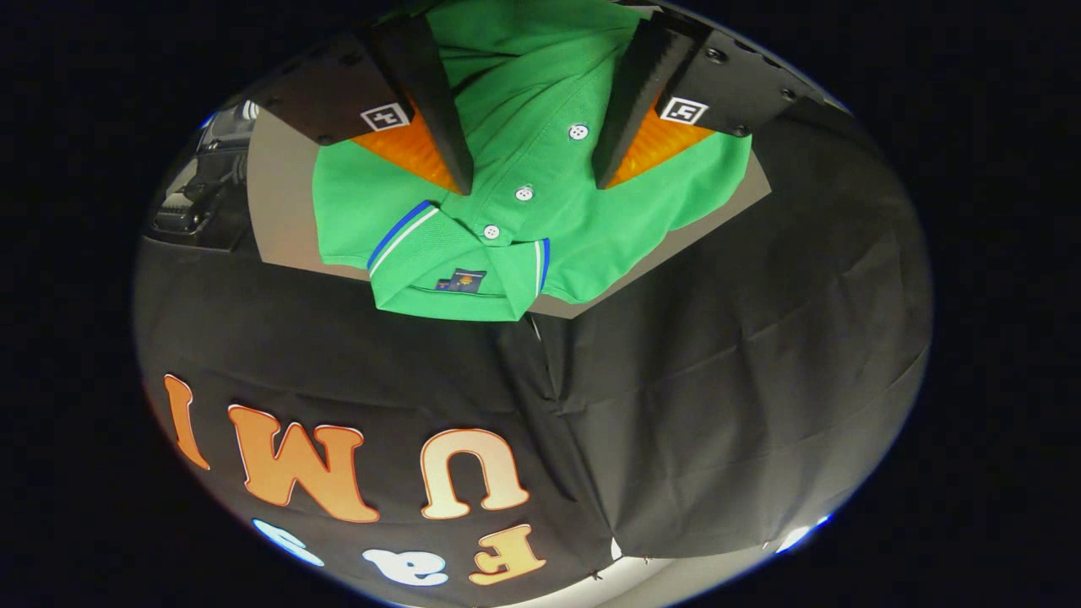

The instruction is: Put the clothes into the washing machine and then close the washing machine lid.

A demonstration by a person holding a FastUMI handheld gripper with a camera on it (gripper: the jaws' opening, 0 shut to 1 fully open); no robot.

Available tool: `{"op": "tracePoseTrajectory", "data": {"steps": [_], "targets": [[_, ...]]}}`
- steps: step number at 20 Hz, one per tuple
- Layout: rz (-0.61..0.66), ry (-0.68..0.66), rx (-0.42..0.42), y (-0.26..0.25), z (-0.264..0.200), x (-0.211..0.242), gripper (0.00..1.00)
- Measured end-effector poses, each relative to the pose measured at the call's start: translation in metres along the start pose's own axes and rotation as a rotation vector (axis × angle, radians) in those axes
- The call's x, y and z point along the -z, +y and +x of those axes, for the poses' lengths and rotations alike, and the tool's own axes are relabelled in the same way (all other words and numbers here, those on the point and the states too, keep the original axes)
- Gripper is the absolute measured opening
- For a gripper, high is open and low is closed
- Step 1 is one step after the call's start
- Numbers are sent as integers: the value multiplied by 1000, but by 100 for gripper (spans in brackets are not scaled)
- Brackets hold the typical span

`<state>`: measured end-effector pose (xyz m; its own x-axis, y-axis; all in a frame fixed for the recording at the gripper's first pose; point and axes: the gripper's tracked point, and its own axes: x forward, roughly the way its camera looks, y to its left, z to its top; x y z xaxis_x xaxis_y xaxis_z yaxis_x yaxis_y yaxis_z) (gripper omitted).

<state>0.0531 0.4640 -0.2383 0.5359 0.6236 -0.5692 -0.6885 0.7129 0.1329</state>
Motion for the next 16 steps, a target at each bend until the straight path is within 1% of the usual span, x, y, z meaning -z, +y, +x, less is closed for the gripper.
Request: {"op": "tracePoseTrajectory", "data": {"steps": [1, 2, 4, 6, 7, 8, 9, 11, 15, 16], "targets": [[1, 1, -5, -1, 1, 2, 89], [3, 10, -25, 2, 3, 3, 82], [-5, 24, -26, 2, 4, 1, 69], [7, 50, -62, 9, 5, 5, 56], [11, 37, -64, 10, 5, 2, 50], [-3, 57, -68, 8, 8, 6, 46], [3, 50, -84, 10, 6, 3, 42], [24, 47, -89, 10, 3, 2, 34], [8, 24, -99, 10, 6, -1, 10], [3, 21, -101, 10, 5, -1, 10]]}}
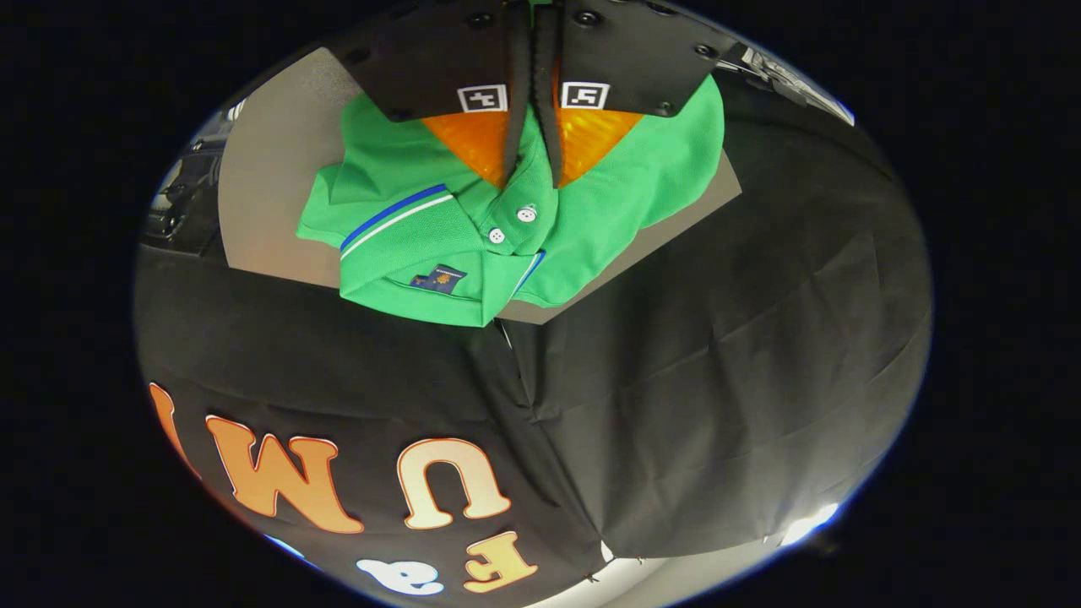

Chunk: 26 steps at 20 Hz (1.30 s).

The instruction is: Put the clothes into the washing machine and then close the washing machine lid.

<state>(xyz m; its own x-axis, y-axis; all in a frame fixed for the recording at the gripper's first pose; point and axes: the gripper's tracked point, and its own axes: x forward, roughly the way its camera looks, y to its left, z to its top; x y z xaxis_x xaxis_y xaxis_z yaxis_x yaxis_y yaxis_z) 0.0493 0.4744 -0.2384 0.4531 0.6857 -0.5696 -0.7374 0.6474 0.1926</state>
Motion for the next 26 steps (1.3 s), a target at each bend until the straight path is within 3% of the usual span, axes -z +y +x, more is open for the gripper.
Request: {"op": "tracePoseTrajectory", "data": {"steps": [13, 20, 26], "targets": [[5, -366, -92, 23, -57, -61, 9], [-11, -445, -97, 21, -91, -87, 9], [-37, -528, -78, 2, -150, -110, 9]]}}
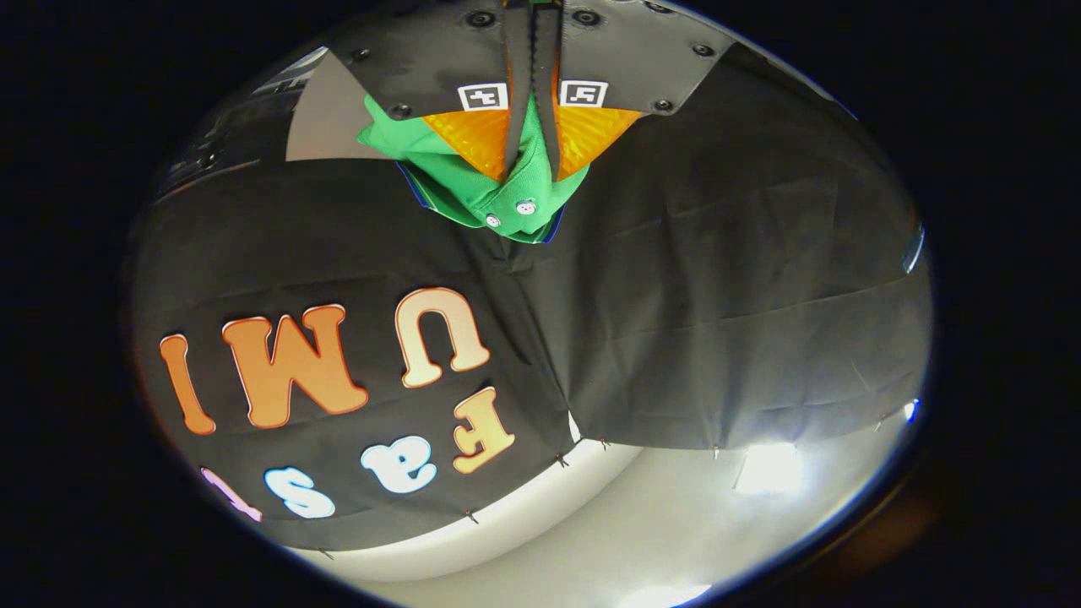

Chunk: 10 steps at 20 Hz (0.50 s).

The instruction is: Put the clothes into the washing machine and then close the washing machine lid.

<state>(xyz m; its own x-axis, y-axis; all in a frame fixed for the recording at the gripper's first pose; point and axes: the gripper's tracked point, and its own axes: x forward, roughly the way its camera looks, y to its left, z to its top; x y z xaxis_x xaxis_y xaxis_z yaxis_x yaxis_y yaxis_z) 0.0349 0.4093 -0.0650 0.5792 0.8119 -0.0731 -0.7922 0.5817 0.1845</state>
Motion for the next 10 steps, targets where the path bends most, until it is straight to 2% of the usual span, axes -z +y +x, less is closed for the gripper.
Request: {"op": "tracePoseTrajectory", "data": {"steps": [10], "targets": [[-25, -99, 93, -81, -80, -66, 9]]}}
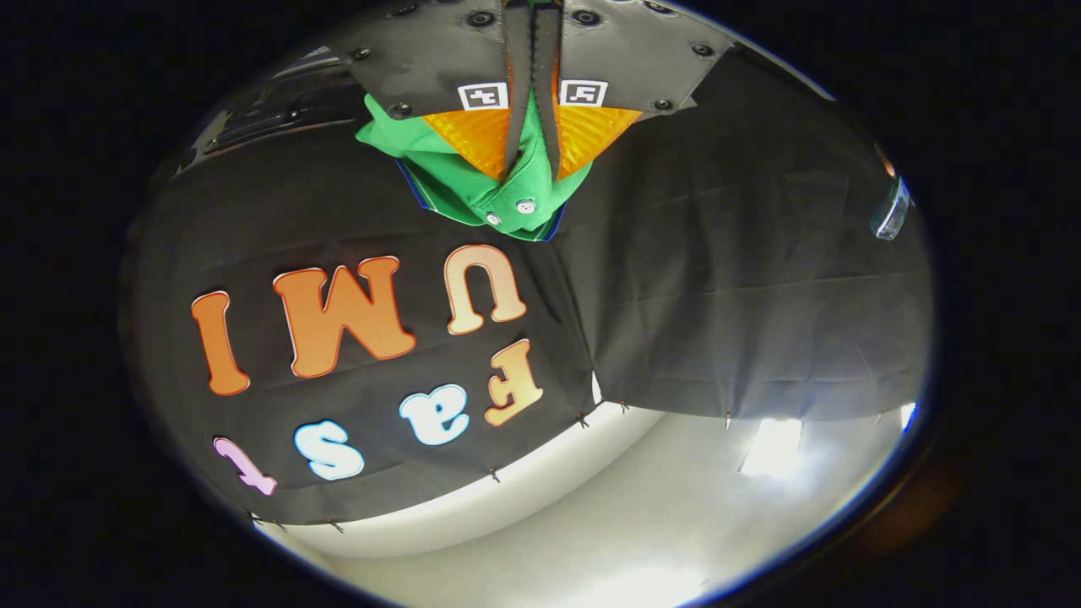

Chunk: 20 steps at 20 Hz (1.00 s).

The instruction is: Put the clothes into the washing machine and then close the washing machine lid.

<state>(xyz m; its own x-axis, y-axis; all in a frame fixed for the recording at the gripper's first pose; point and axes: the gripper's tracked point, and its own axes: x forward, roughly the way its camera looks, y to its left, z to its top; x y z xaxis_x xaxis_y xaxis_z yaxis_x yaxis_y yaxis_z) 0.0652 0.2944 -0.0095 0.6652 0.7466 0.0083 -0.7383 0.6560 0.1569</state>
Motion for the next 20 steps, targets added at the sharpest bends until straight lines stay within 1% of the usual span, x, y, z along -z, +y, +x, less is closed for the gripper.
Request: {"op": "tracePoseTrajectory", "data": {"steps": [4, 8, 11, 14, 20], "targets": [[17, -19, 76, -51, -23, -14, 9], [26, -28, 161, -103, -52, -16, 9], [27, -8, 209, -139, -64, 1, 9], [25, 42, 247, -172, -76, 24, 9], [50, 166, 301, -230, -89, 87, 9]]}}
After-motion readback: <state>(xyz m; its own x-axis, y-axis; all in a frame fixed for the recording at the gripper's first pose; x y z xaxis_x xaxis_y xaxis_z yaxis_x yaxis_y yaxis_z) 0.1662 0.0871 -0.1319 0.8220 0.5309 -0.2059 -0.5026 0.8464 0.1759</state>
